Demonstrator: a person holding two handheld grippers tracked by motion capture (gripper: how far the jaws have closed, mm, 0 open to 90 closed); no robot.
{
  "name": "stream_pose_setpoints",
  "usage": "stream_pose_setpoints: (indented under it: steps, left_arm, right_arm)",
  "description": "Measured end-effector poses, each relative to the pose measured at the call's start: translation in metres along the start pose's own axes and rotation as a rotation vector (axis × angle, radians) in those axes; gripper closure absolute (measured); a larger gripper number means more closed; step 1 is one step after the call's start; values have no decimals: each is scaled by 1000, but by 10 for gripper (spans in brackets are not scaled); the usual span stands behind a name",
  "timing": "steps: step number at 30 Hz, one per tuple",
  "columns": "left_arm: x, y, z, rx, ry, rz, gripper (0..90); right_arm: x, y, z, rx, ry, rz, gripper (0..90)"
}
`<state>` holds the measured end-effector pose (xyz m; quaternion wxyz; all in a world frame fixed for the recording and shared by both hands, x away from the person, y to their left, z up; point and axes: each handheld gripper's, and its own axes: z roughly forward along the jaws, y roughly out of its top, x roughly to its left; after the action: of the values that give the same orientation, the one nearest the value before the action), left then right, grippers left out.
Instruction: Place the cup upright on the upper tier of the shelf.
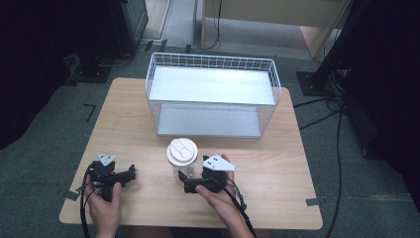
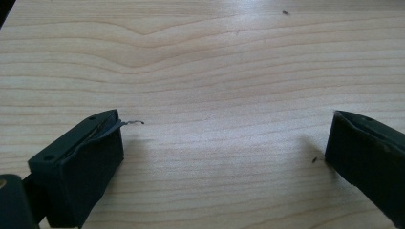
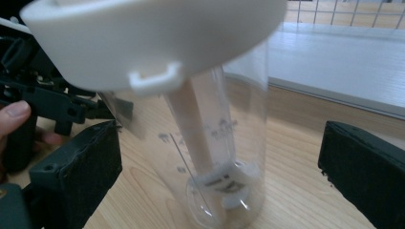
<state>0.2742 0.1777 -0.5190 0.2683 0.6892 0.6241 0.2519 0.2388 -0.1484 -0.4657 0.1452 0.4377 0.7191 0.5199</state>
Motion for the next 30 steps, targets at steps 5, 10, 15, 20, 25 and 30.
stream_pose_setpoints:
  steps: [5, 10, 15, 20, 25, 30]
  left_arm:
    - [0, 0, 0, 0, 0, 0, 0]
    - [0, 0, 0, 0, 0, 0, 0]
    - [0, 0, 0, 0, 0, 0, 0]
    - [-1, 1, 1, -2, -5, 1, 0]
    - [-3, 1, 1, -5, -6, -3, 0]
    - [-3, 1, 1, -5, -6, -2, 0]
  right_arm:
    - [7, 5, 7, -31, 14, 8, 57]
    - [12, 7, 13, -45, 5, 10, 105]
    - [16, 9, 19, -51, -13, 0, 103]
    - [20, 12, 25, -64, -32, 6, 99]
    - [23, 15, 32, -81, -45, 7, 99]
    - [25, 18, 36, -96, -62, -5, 118]
